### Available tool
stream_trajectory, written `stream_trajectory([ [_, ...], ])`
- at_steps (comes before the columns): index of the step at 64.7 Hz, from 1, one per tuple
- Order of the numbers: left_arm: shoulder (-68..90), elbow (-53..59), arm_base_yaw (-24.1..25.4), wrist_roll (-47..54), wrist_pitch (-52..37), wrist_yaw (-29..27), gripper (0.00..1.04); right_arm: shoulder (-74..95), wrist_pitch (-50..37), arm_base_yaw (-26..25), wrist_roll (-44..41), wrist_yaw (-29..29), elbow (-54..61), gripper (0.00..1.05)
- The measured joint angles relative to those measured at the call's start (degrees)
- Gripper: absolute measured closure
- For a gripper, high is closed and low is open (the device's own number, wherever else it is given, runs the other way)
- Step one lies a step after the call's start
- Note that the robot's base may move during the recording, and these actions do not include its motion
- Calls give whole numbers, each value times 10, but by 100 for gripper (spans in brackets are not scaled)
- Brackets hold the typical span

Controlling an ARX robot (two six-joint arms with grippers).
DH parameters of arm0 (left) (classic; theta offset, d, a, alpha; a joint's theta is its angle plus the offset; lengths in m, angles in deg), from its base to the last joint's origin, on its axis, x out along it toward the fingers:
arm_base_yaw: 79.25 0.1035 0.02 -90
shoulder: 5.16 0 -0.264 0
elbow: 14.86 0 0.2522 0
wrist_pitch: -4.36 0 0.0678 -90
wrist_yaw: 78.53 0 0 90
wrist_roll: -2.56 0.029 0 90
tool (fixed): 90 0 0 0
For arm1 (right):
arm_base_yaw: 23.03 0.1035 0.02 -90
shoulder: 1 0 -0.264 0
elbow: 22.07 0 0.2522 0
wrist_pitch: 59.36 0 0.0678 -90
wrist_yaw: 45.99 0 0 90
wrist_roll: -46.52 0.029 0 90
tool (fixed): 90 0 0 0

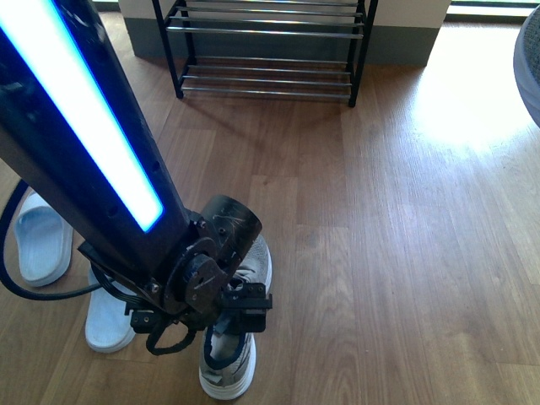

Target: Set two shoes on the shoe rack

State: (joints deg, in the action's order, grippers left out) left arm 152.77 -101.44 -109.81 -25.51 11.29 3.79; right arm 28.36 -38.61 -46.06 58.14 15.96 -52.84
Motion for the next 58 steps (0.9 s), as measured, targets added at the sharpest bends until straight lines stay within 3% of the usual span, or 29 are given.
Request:
stream_trajectory([
  [35,18,-14,2,8,3,-10,103,0,0,0,0,0,0,103],
  [47,-9,26,10,-2,-47,-10,103,0,0,0,0,0,0,103],
  [58,-137,131,18,-2,-128,-25,103,0,0,0,0,0,0,103],
])
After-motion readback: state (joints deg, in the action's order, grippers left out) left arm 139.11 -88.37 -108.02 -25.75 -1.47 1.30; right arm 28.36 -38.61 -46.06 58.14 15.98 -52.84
